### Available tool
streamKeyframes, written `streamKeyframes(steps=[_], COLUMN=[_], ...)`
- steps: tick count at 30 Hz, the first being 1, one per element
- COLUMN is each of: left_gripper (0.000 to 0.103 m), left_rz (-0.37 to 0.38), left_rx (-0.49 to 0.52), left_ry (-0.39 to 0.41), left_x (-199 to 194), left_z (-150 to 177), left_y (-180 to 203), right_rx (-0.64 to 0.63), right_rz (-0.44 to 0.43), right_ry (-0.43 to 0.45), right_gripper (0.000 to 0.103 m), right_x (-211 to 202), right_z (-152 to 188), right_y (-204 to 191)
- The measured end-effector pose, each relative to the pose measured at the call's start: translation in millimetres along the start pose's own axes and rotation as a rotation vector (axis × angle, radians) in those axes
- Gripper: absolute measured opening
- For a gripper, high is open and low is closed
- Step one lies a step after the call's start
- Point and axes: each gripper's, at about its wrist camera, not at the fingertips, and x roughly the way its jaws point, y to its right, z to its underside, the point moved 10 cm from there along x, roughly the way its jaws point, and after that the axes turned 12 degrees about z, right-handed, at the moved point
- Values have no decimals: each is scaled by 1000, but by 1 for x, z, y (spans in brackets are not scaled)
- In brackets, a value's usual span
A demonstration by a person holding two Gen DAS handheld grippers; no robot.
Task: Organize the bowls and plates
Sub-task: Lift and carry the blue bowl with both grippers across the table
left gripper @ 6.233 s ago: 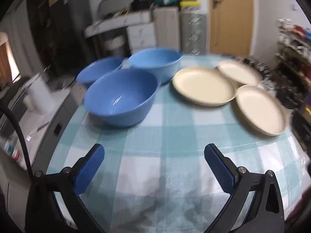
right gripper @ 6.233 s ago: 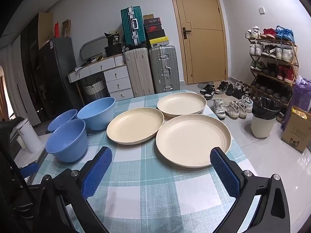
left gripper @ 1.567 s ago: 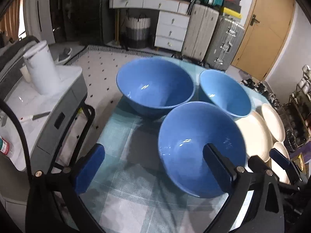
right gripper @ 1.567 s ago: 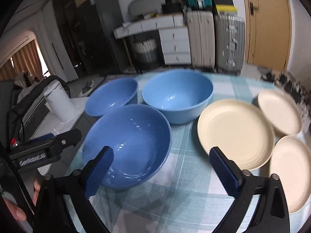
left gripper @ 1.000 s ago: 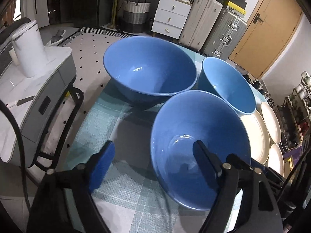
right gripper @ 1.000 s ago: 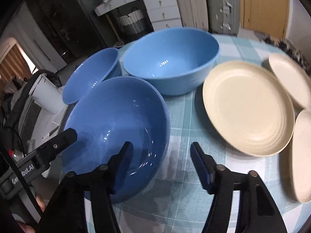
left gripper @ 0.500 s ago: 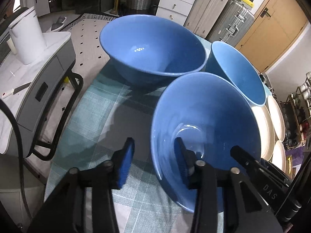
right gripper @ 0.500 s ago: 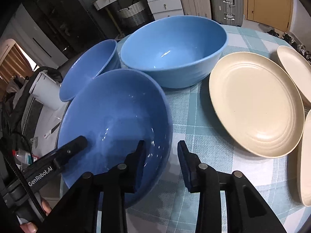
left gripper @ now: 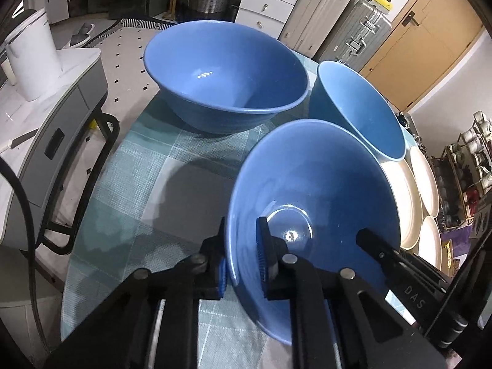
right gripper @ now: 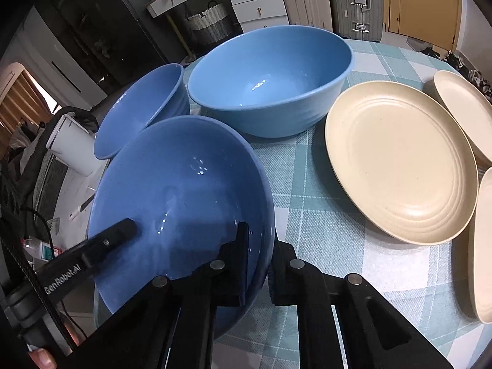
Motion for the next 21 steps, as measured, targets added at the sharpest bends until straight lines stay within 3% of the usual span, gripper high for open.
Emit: streamKeyframes(steps=[21], left_gripper=[13], left_rz=[-59], left_rx=[35], left_ry=[-27], left_x=[-12], left_z=[49], left_y=[4], right_rx=[-29], right_rz=[-20], right_ry=[-55], right_gripper=[10], right_x=[-26], right_z=[55], right_y=[11])
